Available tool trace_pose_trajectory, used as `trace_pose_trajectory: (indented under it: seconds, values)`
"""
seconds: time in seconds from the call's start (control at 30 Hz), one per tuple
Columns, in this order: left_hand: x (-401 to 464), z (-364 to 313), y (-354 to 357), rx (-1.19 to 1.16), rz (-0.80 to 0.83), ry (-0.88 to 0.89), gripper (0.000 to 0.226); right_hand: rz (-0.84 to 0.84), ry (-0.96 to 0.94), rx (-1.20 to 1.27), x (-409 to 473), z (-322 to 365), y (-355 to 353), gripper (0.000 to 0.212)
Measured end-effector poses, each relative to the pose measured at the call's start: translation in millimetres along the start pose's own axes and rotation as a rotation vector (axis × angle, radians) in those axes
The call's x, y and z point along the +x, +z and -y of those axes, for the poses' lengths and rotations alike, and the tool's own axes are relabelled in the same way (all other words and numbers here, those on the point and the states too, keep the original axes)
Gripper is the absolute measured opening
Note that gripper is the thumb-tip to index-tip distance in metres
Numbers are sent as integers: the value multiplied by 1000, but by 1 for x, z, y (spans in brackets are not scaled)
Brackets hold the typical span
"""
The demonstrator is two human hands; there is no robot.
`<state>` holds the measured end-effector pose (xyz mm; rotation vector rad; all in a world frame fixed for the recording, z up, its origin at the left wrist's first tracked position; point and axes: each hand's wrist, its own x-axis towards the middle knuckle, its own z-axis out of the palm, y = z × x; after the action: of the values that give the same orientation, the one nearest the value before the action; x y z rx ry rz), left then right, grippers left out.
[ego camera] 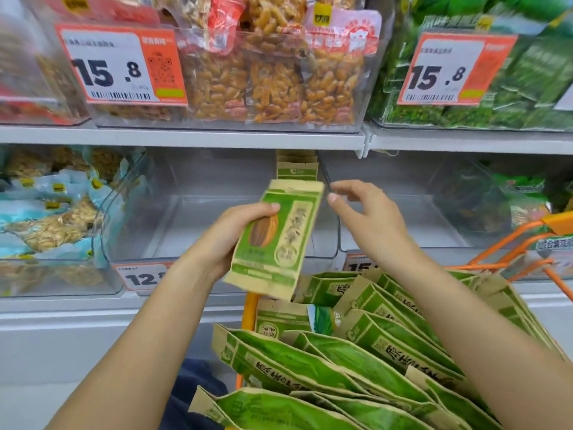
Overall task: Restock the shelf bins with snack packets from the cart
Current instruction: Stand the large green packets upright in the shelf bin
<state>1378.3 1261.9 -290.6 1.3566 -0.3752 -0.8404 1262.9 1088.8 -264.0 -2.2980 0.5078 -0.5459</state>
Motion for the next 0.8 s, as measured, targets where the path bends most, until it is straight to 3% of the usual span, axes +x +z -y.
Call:
trace_pose_trajectory:
  seconds: [0.1, 0.2, 0.33, 0.5, 0.63, 0.8]
  values:
    - [15, 0, -20, 153, -285, 109, 19, 68, 9, -171, 2, -13, 9, 54]
    - [33, -5, -26, 199, -348, 213, 12, 101, 67, -100, -1, -25, 20, 69]
    - [64, -18, -15, 336, -327, 294, 23, 105, 68, -23, -1, -29, 22, 67]
    - [104, 2, 0, 467, -409, 145, 42, 138, 76, -65, 2, -34, 23, 61]
    - [126, 15, -2, 536, -547, 142, 45, 136, 73, -72, 4, -37, 25, 61]
    - [132, 19, 2, 536, -505, 116, 61, 137, 78, -69, 4, -38, 26, 61]
